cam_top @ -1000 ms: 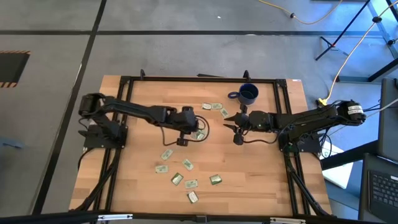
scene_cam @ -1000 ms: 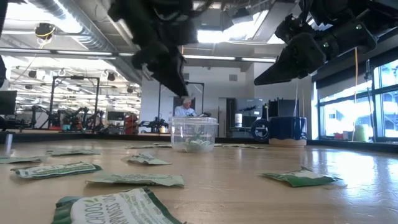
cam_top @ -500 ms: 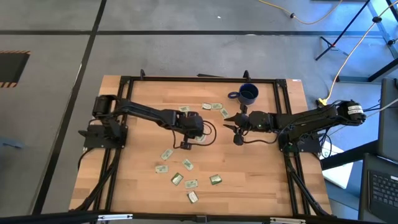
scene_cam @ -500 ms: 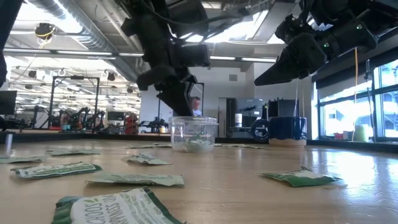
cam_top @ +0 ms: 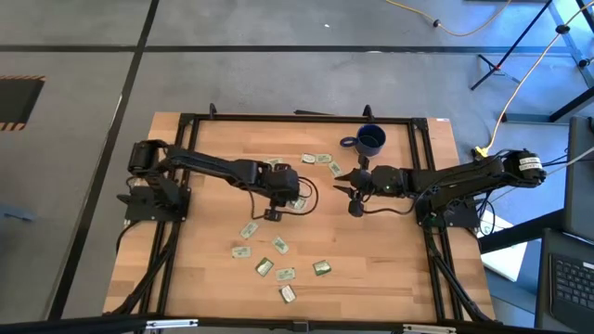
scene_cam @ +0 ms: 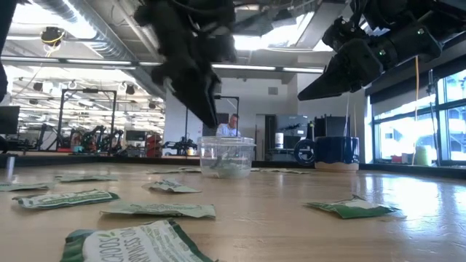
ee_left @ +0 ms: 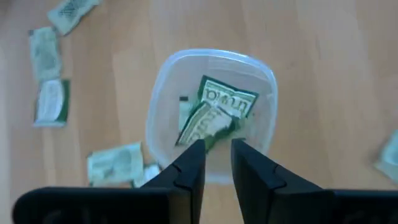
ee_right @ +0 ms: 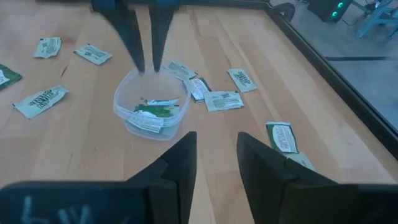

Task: Pick and place Stevia / Truvia into bins
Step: Put the light green stevia packet into the container

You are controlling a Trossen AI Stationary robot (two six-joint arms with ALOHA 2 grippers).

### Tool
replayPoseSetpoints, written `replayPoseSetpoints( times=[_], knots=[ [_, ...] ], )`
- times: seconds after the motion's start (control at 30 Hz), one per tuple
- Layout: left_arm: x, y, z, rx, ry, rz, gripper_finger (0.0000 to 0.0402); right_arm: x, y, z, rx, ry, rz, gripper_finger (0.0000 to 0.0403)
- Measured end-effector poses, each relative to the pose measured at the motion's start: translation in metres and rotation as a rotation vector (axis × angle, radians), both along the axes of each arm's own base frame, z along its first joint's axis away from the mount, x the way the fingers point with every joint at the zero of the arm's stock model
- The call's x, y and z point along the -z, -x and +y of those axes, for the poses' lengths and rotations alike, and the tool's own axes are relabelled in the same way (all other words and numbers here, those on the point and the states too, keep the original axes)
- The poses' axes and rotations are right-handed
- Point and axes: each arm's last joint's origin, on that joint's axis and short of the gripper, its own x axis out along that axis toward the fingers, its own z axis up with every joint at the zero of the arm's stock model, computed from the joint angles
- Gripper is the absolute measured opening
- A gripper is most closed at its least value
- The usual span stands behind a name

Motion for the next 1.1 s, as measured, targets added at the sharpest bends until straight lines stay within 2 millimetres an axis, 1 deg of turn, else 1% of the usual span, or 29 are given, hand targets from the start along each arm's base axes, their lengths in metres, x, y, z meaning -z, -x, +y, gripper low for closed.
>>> replayPoseSetpoints(
  times=[0.13,0.2,0.27,0.33,0.5,0.6,0.77,0.93,1.1],
  knots=[
    [-0.027,0.025,-0.009,-0.066,0.046,0.030,0.0074,0.001,0.000,0.000,0.001,-0.002,0.010,0.0118],
    [-0.034,0.038,-0.018,-0.094,0.076,0.050,0.0073,0.001,0.001,0.000,0.001,-0.002,0.016,0.0118],
    [-0.036,0.051,-0.030,-0.106,0.106,0.056,0.0073,0.002,0.001,0.000,0.003,-0.006,0.019,0.0118],
    [-0.032,0.061,-0.044,-0.098,0.141,0.067,0.0074,0.002,0.001,0.000,0.008,-0.017,0.019,0.0118],
    [-0.008,0.084,-0.080,-0.129,0.199,0.139,0.0072,0.002,0.001,0.000,0.011,-0.022,0.018,0.0118],
    [0.005,0.090,-0.100,-0.169,0.237,0.143,0.0068,0.002,0.001,0.000,0.011,-0.022,0.018,0.0118],
    [0.014,0.099,-0.131,-0.167,0.272,0.135,0.0059,0.002,0.001,0.000,0.011,-0.023,0.017,0.0118],
    [0.022,0.107,-0.150,-0.197,0.264,0.110,0.0052,0.002,0.001,0.000,0.012,-0.025,0.015,0.0118],
    [0.033,0.108,-0.161,-0.225,0.253,0.130,0.0054,0.002,0.001,0.000,0.032,-0.067,0.005,0.0118]
  ],
)
